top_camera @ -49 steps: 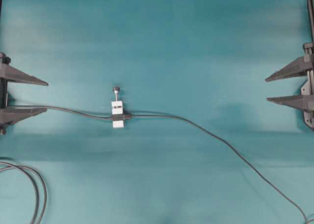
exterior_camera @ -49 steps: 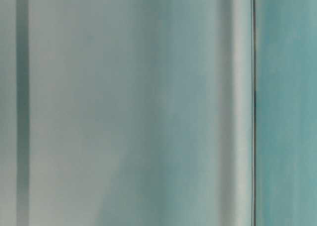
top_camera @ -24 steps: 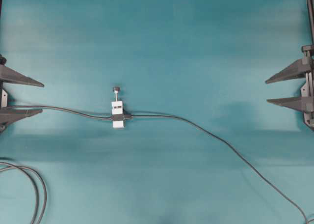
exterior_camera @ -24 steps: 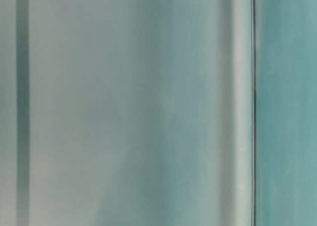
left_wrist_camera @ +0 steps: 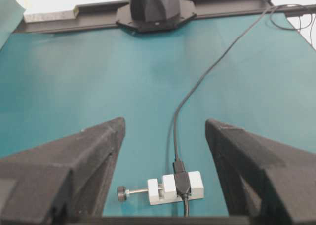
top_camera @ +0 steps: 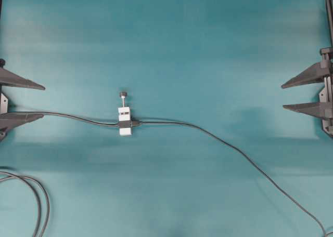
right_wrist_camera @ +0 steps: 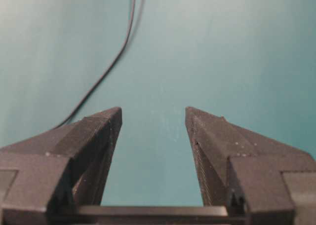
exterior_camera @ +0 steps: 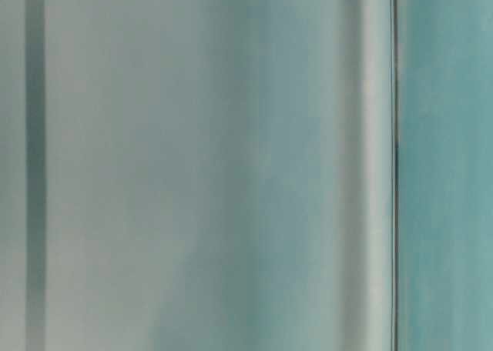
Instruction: Insert the USB cable into the female connector supported by the left arm.
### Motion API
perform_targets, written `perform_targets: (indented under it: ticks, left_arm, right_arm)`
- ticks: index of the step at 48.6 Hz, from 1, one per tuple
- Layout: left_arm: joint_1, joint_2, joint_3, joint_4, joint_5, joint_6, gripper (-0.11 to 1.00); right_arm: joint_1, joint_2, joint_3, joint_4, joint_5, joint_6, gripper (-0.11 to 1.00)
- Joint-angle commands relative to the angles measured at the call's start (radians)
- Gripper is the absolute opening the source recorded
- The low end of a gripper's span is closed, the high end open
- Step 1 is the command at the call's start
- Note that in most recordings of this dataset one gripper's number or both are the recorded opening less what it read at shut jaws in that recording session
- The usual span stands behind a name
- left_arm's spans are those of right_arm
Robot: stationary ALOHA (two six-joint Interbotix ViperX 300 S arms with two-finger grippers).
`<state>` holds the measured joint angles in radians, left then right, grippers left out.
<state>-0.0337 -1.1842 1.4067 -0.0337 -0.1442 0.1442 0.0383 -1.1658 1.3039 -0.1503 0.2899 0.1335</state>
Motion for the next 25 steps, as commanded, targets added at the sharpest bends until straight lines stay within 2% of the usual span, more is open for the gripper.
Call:
perform_targets:
  ticks: [1, 25]
  left_arm:
    - [0.0, 0.006, -0.023, 0.003, -0.009, 0.006, 0.76]
    - [0.002, 0.017, -0.029, 0.003, -0.005, 0.006, 0.76]
  right_arm:
    - [0.002, 0.006, -0.012, -0.002, -0.003, 0.002, 0.59]
    - [0.002, 0.006, -0.035, -0.002, -0.011, 0.006, 0.59]
